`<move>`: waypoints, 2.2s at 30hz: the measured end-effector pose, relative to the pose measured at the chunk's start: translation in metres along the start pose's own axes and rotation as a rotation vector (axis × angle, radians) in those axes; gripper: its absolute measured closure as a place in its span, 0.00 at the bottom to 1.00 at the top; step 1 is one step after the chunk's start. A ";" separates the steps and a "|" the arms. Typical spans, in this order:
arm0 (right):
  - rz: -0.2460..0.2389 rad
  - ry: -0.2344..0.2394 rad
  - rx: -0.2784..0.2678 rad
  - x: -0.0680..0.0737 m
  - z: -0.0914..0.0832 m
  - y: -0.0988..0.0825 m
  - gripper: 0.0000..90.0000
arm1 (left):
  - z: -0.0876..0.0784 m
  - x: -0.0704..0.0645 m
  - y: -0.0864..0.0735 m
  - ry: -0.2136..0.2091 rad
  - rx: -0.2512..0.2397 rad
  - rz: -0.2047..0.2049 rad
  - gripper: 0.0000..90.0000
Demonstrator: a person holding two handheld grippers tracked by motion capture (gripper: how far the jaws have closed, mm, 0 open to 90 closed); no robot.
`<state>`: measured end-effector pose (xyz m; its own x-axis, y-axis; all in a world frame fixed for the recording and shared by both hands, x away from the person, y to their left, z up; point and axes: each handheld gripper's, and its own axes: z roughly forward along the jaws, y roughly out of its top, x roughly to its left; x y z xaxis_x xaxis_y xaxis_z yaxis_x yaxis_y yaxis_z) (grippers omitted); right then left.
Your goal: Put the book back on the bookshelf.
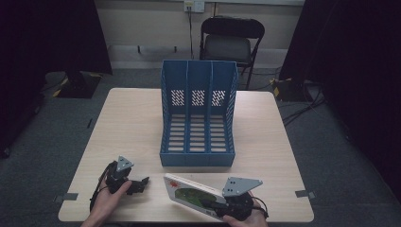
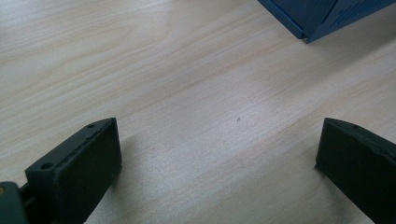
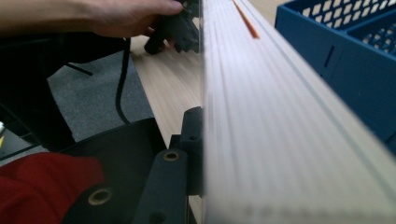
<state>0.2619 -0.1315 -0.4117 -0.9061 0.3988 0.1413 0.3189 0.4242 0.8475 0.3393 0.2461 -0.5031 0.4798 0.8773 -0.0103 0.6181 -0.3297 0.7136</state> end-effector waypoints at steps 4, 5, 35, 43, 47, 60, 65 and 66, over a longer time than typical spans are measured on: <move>-0.011 0.015 -0.018 0.005 -0.005 0.009 0.85 | 0.000 0.000 0.000 0.002 0.000 0.005 0.00; -0.021 0.015 -0.024 0.006 -0.006 0.011 0.85 | 0.000 0.000 0.000 0.003 0.000 0.005 0.00; -0.012 -0.125 -0.203 -0.016 -0.053 0.060 0.85 | 0.000 0.000 0.000 0.000 0.004 0.006 0.00; 0.035 -0.214 -0.228 -0.027 -0.064 0.062 0.85 | 0.000 0.000 0.000 -0.001 0.004 0.005 0.00; 0.052 -0.246 -0.240 -0.033 -0.068 0.061 0.85 | 0.000 0.000 0.000 -0.001 0.004 0.005 0.00; 0.118 -0.378 -0.258 -0.050 -0.082 0.060 0.85 | 0.000 0.000 0.000 0.001 0.004 0.008 0.00; 0.131 -0.435 -0.261 -0.055 -0.081 0.057 0.85 | 0.000 0.000 0.000 -0.001 0.004 0.004 0.00; 0.133 -0.448 -0.259 -0.056 -0.080 0.056 0.85 | 0.000 0.001 0.000 0.002 0.004 0.010 0.00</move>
<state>0.3083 -0.1953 -0.3309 -0.6368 0.7676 0.0721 0.2928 0.1542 0.9437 0.3395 0.2467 -0.5027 0.4843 0.8749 -0.0019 0.6161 -0.3395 0.7108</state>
